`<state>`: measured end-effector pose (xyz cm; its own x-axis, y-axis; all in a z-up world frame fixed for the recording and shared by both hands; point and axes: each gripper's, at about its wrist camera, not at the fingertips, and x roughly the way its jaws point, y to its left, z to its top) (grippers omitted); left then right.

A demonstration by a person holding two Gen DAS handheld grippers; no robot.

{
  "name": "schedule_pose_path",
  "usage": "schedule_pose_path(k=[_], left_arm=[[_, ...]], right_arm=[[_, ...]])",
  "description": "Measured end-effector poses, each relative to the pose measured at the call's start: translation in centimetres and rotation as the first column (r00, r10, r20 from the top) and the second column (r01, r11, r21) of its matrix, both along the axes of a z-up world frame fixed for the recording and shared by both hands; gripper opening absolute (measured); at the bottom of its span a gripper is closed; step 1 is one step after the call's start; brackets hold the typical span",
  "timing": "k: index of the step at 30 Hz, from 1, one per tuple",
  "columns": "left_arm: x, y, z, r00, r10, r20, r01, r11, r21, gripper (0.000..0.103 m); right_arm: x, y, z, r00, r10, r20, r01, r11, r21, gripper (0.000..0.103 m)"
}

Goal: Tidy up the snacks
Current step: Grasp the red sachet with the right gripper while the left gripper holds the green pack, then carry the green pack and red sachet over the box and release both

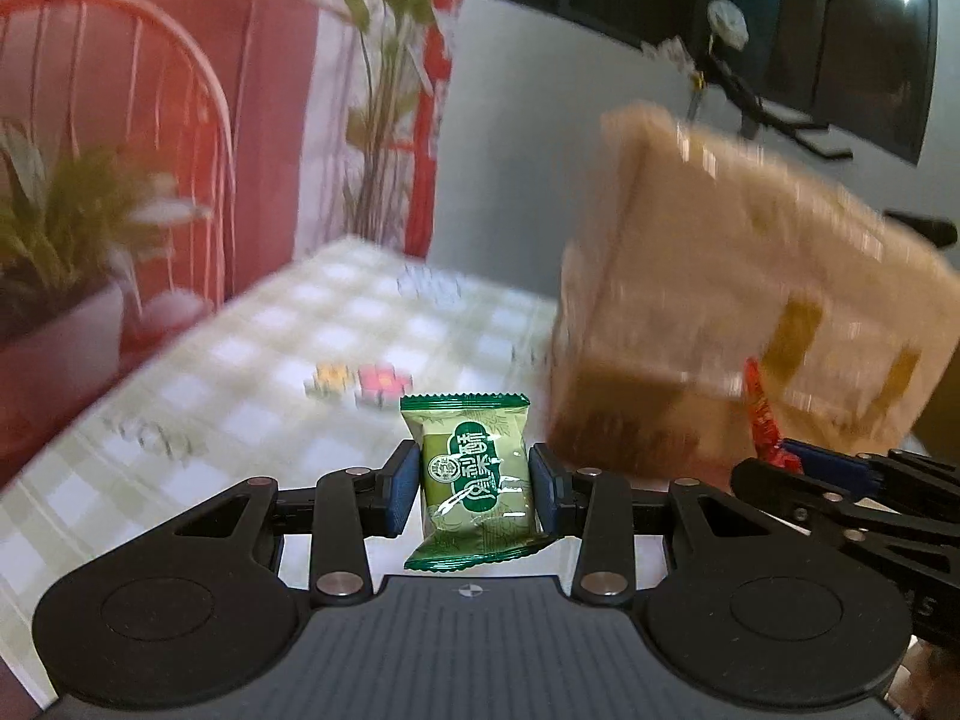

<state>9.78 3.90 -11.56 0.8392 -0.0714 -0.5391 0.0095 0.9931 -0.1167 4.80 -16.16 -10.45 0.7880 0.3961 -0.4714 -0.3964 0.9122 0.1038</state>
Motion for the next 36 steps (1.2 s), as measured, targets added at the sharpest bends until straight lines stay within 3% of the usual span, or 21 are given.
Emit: schedule_pose_path(k=[8, 15, 20, 25, 31, 33, 35, 36], left_arm=[[0.9, -2.2, 7.4, 0.983, -0.058, 0.174, 0.057, 0.998, 0.011, 0.042], [4.4, -6.9, 12.0, 0.962, -0.129, 0.240, 0.128, 0.992, 0.019, 0.042], [8.2, -10.5, 13.1, 0.958, -0.173, 0.230, 0.162, 0.985, 0.063, 0.042], [11.5, -13.2, 12.3, 0.957, -0.219, 0.190, 0.196, 0.972, 0.132, 0.042], [13.8, -13.8, 11.0, 0.965, -0.239, 0.108, 0.225, 0.966, 0.126, 0.043], [13.8, -13.7, 10.7, 0.961, -0.255, 0.102, 0.240, 0.960, 0.143, 0.052], [13.4, -13.4, 10.8, 0.961, -0.252, 0.113, 0.232, 0.958, 0.167, 0.076], [13.2, -13.3, 10.9, 0.962, -0.246, 0.120, 0.223, 0.958, 0.179, 0.080]], right_arm=[[0.5, -1.7, 7.4, 0.977, 0.033, 0.212, -0.051, 0.996, 0.077, 0.036], [4.2, -4.8, 12.2, 0.964, -0.012, 0.265, -0.016, 0.994, 0.105, 0.036], [7.9, -7.8, 13.8, 0.970, -0.099, 0.224, 0.082, 0.993, 0.087, 0.036], [9.8, -10.3, 13.1, 0.970, -0.179, 0.163, 0.177, 0.984, 0.025, 0.036], [10.6, -11.5, 11.6, 0.977, -0.193, 0.088, 0.195, 0.981, -0.013, 0.037], [10.5, -11.4, 11.3, 0.978, -0.194, 0.075, 0.197, 0.980, -0.027, 0.041], [10.6, -11.4, 11.3, 0.978, -0.201, 0.062, 0.203, 0.979, -0.021, 0.047], [10.6, -11.4, 11.4, 0.977, -0.204, 0.060, 0.205, 0.978, -0.021, 0.050]])
